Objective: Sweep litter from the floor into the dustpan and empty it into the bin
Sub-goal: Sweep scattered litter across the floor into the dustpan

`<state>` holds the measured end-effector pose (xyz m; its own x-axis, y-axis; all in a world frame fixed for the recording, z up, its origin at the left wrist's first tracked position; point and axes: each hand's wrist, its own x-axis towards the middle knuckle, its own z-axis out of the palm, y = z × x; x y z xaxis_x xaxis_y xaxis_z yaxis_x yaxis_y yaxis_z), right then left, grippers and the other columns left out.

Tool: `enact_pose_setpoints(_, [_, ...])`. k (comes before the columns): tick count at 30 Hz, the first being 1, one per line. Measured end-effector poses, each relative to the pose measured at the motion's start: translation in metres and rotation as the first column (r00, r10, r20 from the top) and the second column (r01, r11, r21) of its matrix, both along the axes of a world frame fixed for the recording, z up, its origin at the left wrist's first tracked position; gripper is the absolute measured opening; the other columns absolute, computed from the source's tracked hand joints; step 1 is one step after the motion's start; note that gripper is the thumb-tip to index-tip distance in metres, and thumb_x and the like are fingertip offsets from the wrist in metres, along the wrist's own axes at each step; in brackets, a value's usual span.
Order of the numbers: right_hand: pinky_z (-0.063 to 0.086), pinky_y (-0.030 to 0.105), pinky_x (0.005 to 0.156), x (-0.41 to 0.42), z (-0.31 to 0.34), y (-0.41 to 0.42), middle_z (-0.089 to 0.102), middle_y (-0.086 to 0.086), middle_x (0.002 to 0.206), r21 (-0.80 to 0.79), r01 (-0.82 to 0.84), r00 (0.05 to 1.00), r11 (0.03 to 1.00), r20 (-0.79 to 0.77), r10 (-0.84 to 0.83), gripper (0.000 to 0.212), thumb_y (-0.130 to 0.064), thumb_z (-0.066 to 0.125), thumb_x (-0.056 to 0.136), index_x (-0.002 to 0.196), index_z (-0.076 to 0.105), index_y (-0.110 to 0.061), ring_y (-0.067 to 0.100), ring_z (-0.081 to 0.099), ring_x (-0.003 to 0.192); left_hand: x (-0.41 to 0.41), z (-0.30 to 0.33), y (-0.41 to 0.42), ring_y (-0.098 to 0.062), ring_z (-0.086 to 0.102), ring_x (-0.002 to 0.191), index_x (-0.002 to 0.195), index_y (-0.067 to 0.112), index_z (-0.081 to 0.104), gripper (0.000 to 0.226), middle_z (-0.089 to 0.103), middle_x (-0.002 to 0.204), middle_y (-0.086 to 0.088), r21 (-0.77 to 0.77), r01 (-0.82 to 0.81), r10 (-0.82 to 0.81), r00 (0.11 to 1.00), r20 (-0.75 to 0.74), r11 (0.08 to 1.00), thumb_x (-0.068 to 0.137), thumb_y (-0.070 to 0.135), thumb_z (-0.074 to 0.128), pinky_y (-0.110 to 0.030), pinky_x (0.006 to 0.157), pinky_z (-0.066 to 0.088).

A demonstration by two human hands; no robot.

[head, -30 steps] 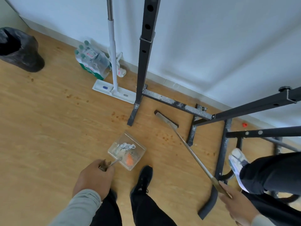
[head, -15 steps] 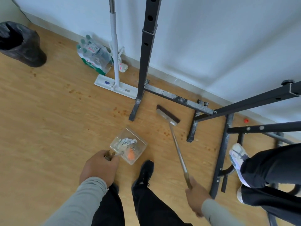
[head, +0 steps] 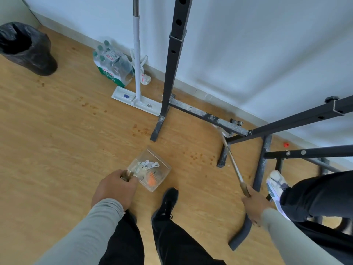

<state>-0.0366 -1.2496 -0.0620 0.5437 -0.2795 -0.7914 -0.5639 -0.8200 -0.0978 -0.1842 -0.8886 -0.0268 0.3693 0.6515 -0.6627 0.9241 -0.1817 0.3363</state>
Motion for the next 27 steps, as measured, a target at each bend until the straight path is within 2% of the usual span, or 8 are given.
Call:
enact_pose_setpoints(3, [0.039,0.027,0.049,-0.016,-0.042,0.030,0.051,0.011,0.078,0.072,-0.009,0.992,0.997,-0.125,0.018,0.051,-0.014,0.036,0.099,0.146,0.038,-0.034,0.022,0.046,0.057,-0.003,-0.001,0.000,-0.019,0.061,0.065,0.076,0.028,0.062,0.016,0.066,0.071,0.003,0.015,0.010,-0.010,1.000,-0.006,1.000,0.086,0.040,0.059,-0.034,0.063,0.051])
enact_pose_setpoints(7, [0.038,0.020,0.043,-0.087,-0.042,0.063,0.049,0.007,0.078,0.147,-0.131,0.958,0.980,-0.235,0.163,0.051,-0.007,0.035,0.099,0.147,0.036,-0.027,0.020,0.045,0.055,-0.001,-0.004,-0.002,-0.017,0.061,0.067,0.084,0.029,0.063,0.013,0.066,0.075,0.005,0.007,0.023,-0.023,1.000,-0.001,1.000,0.087,0.041,0.059,-0.032,0.061,0.048])
enact_pose_setpoints(9, [0.052,0.028,0.054,-0.107,-0.016,0.080,0.052,0.006,0.087,0.214,0.063,0.983,0.975,-0.181,-0.024,0.038,-0.006,0.041,0.099,0.136,0.042,-0.013,0.021,0.052,0.065,0.001,-0.004,-0.004,-0.016,0.060,0.067,0.087,0.030,0.062,0.010,0.066,0.076,0.006,0.011,0.024,-0.024,1.000,-0.002,1.000,0.087,0.040,0.059,-0.031,0.060,0.046])
enact_pose_setpoints(10, [0.054,0.031,0.062,-0.111,-0.002,0.082,0.053,0.007,0.090,0.259,0.054,0.973,0.964,-0.230,0.008,0.031,-0.007,0.044,0.098,0.129,0.046,-0.009,0.022,0.053,0.070,0.002,-0.004,-0.004,-0.016,0.059,0.067,0.085,0.030,0.061,0.010,0.065,0.076,0.005,0.013,0.025,-0.025,1.000,-0.005,1.000,0.088,0.039,0.058,-0.031,0.060,0.045])
enact_pose_setpoints(13, [0.039,0.025,0.043,-0.101,0.042,0.064,0.047,0.006,0.068,0.320,0.190,0.910,0.928,-0.411,-0.045,0.026,-0.017,0.043,0.101,0.126,0.051,-0.023,0.018,0.044,0.047,0.002,-0.002,-0.002,-0.017,0.059,0.066,0.080,0.029,0.061,0.013,0.065,0.074,0.004,0.010,0.027,-0.027,1.000,-0.005,1.000,0.088,0.038,0.058,-0.031,0.060,0.045])
enact_pose_setpoints(16, [0.026,0.017,0.037,-0.073,0.080,0.025,0.044,0.006,0.058,0.348,0.331,0.858,0.877,-0.497,-0.127,0.020,-0.021,0.048,0.104,0.120,0.058,-0.027,0.014,0.033,0.037,0.002,-0.001,0.002,-0.016,0.059,0.067,0.079,0.030,0.061,0.011,0.065,0.076,0.006,0.003,0.017,-0.017,1.000,0.003,1.000,0.087,0.038,0.059,-0.031,0.062,0.046])
enact_pose_setpoints(22, [0.022,0.016,0.041,-0.041,0.107,0.007,0.035,0.008,0.057,0.286,0.257,0.943,0.923,-0.284,-0.174,0.025,-0.015,0.047,0.105,0.103,0.059,-0.037,0.013,0.026,0.041,0.002,-0.002,0.004,-0.018,0.062,0.065,0.076,0.028,0.061,0.016,0.067,0.072,0.005,0.004,0.017,-0.017,1.000,-0.001,1.000,0.086,0.040,0.059,-0.032,0.062,0.051])
enact_pose_setpoints(27, [0.025,0.020,0.043,0.005,0.043,0.045,0.033,0.003,0.056,0.202,0.219,0.972,0.955,-0.131,-0.195,0.014,-0.018,0.045,0.100,0.109,0.055,-0.015,0.014,0.032,0.041,-0.005,0.002,-0.009,-0.018,0.062,0.065,0.076,0.031,0.060,0.014,0.067,0.071,0.005,0.002,0.011,-0.011,1.000,0.019,1.000,0.087,0.040,0.059,-0.034,0.064,0.053])
